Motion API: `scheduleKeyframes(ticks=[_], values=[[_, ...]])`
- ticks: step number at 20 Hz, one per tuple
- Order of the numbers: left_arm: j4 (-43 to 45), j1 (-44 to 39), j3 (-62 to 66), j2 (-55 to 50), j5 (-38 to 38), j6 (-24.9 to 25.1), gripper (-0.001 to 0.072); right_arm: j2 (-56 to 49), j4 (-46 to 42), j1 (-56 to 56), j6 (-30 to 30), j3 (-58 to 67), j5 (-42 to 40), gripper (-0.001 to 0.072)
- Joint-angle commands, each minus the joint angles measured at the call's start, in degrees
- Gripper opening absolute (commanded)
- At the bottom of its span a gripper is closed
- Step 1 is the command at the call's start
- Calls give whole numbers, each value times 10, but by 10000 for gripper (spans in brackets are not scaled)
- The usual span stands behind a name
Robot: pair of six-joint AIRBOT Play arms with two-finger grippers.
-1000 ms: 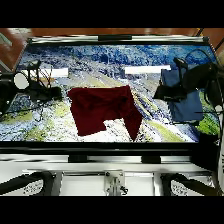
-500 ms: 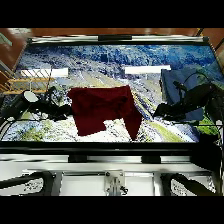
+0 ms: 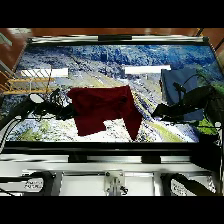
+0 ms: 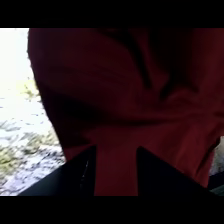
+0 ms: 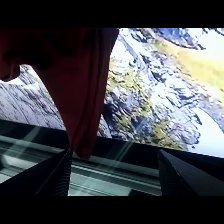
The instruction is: Fold the shirts.
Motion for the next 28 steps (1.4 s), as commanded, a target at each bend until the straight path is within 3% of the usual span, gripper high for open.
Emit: scheduleKeyframes(ticks=[1, 4, 6, 8, 12, 19, 20, 22, 25, 26, 28], values=[[-37, 0, 0, -12, 7, 9, 315, 0, 46, 0, 8, -61, 42, 635], [-36, 9, 8, -13, -24, 18, 340, 0, 57, 0, -3, -115, 46, 635], [-27, 37, 37, -11, -85, 27, 668, 0, 57, 0, -11, -118, 42, 635], [17, 71, 67, -3, -129, 21, 659, 0, 56, 0, -15, -118, 46, 635], [49, 82, 66, -9, -117, -7, 659, 0, 57, 0, -15, -118, 69, 635], [23, -4, 62, -59, 10, -56, 658, 0, 56, 0, -11, -118, 69, 635], [11, -9, 62, -60, 23, -58, 640, 0, 57, 0, -8, -118, 69, 635], [-5, -14, 63, -60, 33, -59, 377, 0, 61, 1, -4, -118, 69, 635], [-22, -10, 68, -56, 22, -48, 118, -11, 58, 41, -4, -118, 83, 636], [-21, -10, 75, -54, 9, -25, 41, -24, 58, 67, -4, -118, 96, 696], [-21, -8, 90, -44, -14, -12, 40, -59, 61, 112, -1, -118, 107, 694]])
